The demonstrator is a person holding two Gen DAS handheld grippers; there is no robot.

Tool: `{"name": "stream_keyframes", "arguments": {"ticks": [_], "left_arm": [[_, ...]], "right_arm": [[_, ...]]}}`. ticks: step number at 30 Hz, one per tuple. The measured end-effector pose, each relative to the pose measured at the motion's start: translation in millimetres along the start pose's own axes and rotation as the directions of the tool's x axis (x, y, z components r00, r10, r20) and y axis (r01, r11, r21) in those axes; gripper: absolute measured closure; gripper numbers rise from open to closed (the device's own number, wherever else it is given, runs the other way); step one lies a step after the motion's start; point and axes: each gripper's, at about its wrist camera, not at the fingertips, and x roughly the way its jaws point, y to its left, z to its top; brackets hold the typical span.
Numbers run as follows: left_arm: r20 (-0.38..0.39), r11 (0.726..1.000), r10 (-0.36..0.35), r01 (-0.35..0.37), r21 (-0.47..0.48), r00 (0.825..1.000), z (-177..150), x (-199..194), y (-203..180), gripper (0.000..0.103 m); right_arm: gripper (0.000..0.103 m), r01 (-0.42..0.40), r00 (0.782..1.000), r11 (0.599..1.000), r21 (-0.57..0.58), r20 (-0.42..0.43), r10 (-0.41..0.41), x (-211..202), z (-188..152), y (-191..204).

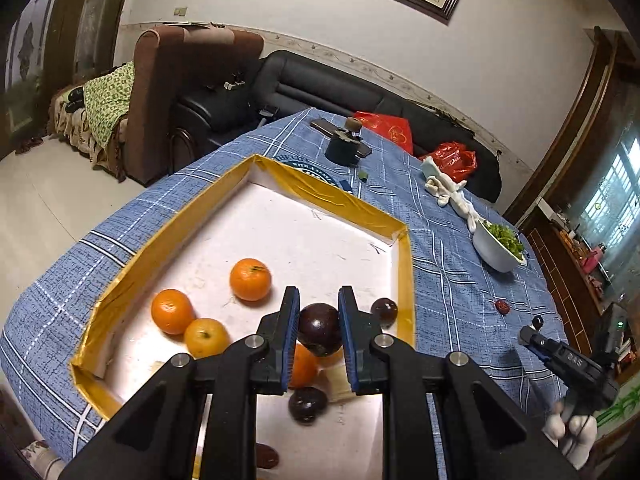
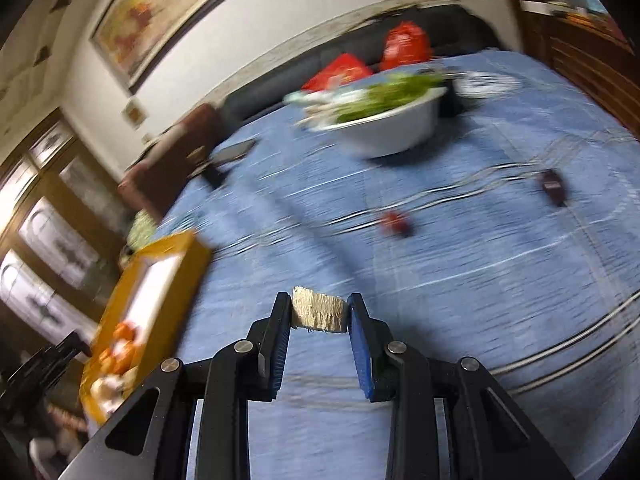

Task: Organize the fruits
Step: 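Carry the yam piece and plum to the tray and release both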

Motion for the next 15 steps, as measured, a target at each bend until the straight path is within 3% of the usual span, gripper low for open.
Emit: {"name": "stream_keyframes", "arguments": {"ticks": [3,7,15], "left_arm": [[-0.005,1.0,-0.008,0.008,-0.03,1.0,-3,0,14,0.084],[-0.016,0.997,-0.004,0.003,-0.077,1.0,-8,2,32,0.084],[-0.027,0.995,0.012,-0.015,-0.1,1.0,-7,9,49,0.084]], "right_arm": [[0.071,-0.074,0.996,0.992,-0.101,-0.051,0.069,7,-13,54],[0.071,-0.164,0.982,0.953,-0.254,-0.138,0.132,22,-39,125],[0.071,-0.223,0.965,0.894,-0.388,-0.217,0.147,47,-78,194]]}}
